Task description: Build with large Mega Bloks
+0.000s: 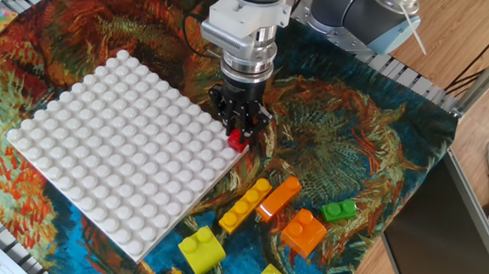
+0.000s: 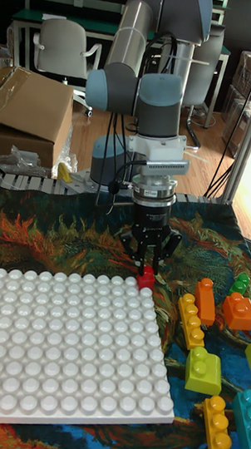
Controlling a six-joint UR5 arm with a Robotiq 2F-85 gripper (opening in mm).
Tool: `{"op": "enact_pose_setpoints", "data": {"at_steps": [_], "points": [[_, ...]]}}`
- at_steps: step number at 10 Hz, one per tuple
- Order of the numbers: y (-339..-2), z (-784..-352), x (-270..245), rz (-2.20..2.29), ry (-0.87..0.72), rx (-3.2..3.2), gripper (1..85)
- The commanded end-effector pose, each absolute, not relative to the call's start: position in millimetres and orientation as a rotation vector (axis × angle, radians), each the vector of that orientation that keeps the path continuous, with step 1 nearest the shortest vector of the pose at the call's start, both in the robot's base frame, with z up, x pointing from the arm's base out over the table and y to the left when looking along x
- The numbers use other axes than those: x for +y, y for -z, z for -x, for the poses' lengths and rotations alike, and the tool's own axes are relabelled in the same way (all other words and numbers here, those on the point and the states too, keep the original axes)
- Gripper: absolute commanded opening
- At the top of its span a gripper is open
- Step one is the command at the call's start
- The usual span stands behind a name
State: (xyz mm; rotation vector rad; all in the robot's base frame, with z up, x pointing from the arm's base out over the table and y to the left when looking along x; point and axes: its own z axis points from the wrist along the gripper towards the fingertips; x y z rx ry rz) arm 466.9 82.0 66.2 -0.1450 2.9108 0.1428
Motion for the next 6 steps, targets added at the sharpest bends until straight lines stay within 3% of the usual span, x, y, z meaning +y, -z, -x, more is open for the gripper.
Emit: {"op": "enact_pose_setpoints", "data": {"at_steps": [1, 6], "points": [[-68.4, -468.6, 82.0, 0.136, -0.155, 2.901, 1.3], [-72.1, -470.0, 80.3, 0.138, -0.153, 2.886, 1.3]]}}
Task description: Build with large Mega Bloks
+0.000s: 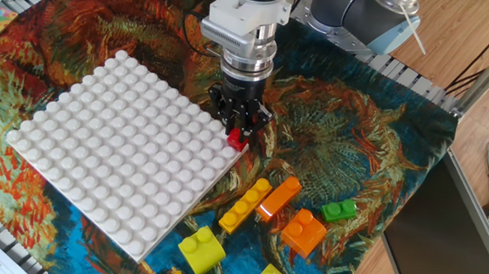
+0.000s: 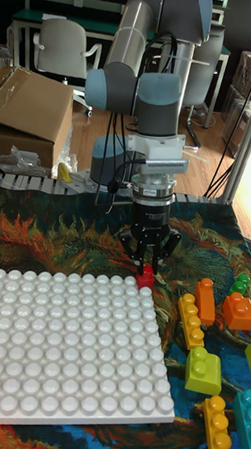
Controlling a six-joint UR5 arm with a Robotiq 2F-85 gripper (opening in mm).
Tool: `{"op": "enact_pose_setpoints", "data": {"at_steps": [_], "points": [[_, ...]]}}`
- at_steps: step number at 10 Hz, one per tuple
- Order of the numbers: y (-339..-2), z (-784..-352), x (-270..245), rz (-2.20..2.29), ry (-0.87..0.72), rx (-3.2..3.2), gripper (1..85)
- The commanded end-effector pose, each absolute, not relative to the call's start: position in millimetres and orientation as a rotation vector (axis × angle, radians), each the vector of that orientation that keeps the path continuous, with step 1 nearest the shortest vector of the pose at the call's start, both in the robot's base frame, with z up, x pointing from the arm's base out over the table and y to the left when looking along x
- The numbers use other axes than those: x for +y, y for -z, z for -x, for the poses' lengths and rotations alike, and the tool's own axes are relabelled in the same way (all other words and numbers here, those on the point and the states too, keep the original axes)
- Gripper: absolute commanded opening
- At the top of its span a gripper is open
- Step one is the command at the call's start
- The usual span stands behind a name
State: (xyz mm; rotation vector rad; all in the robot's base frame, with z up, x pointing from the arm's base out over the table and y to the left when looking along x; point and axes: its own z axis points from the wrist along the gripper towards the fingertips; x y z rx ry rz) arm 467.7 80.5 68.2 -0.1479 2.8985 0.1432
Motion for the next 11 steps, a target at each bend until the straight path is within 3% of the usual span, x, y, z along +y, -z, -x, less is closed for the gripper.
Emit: {"op": "enact_pose_setpoints", "data": {"at_steps": [1, 11], "points": [[-74, -469, 80, 0.139, -0.148, 2.886, 1.3], [-76, -482, 88, 0.120, -0.194, 2.831, 1.3]]}}
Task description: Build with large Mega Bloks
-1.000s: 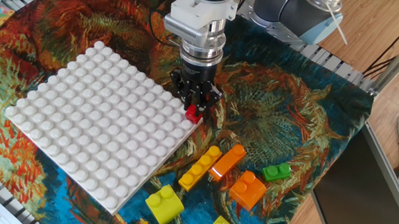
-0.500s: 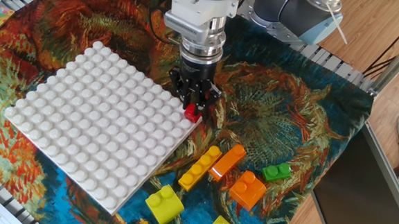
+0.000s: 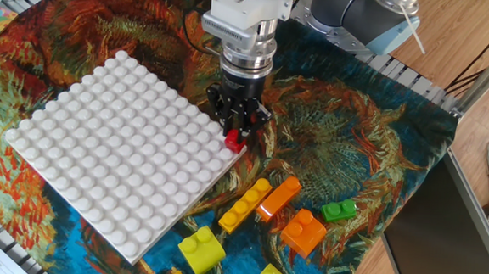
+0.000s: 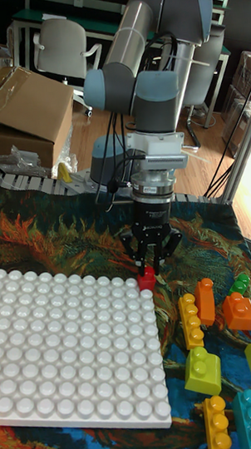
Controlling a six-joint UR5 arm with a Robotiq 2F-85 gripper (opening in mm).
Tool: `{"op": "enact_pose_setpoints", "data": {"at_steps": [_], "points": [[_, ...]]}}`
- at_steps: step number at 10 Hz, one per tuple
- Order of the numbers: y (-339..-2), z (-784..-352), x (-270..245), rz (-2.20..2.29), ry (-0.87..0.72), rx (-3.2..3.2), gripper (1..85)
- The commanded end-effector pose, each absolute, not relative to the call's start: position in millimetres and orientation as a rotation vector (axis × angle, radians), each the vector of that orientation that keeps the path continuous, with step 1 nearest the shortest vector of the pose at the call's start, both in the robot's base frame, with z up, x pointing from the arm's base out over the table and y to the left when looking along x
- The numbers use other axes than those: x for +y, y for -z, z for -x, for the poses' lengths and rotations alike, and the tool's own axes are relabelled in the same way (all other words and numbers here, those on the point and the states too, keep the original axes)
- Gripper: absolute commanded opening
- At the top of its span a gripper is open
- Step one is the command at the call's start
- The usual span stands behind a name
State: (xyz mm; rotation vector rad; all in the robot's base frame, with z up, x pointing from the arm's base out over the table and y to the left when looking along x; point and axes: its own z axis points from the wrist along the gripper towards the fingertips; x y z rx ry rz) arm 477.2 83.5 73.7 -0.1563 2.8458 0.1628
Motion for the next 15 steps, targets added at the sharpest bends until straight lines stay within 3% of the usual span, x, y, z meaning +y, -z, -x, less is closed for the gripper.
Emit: {"op": "enact_pose_setpoints", "data": {"at_steps": [1, 7, 15], "points": [[-77, -484, 89, 0.090, -0.209, 2.826, 1.3], [-79, -480, 83, 0.107, -0.194, 2.843, 1.3], [-105, -478, 80, 0.118, -0.158, 2.856, 1.3]]}}
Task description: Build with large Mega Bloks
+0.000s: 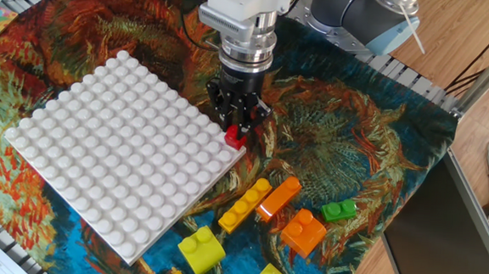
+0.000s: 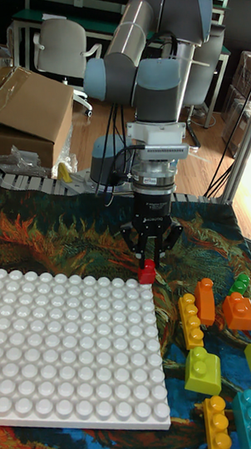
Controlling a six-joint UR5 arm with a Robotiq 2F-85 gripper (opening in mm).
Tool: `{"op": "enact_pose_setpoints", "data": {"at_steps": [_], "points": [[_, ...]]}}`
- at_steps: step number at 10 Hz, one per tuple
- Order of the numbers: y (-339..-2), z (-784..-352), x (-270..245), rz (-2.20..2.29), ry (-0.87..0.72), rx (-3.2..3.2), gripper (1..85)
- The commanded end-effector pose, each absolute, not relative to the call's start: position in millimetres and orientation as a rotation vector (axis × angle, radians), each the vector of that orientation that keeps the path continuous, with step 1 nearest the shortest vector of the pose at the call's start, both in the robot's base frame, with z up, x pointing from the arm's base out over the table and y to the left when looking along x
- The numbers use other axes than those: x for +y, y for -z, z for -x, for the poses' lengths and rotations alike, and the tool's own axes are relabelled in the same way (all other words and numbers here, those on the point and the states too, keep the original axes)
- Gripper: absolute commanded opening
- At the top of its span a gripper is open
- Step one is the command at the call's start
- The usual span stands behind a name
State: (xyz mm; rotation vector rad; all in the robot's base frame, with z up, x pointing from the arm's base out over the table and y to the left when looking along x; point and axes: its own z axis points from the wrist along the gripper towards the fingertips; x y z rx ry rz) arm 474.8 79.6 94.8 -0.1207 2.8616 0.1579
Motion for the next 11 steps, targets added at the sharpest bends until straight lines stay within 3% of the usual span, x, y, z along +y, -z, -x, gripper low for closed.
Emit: {"op": "enact_pose_setpoints", "data": {"at_steps": [1, 3, 11], "points": [[-110, -479, 81, 0.127, -0.158, 2.855, 1.3], [-127, -479, 81, 0.139, -0.158, 2.864, 1.3], [-127, -504, 84, 0.243, -0.178, 2.787, 1.3]]}}
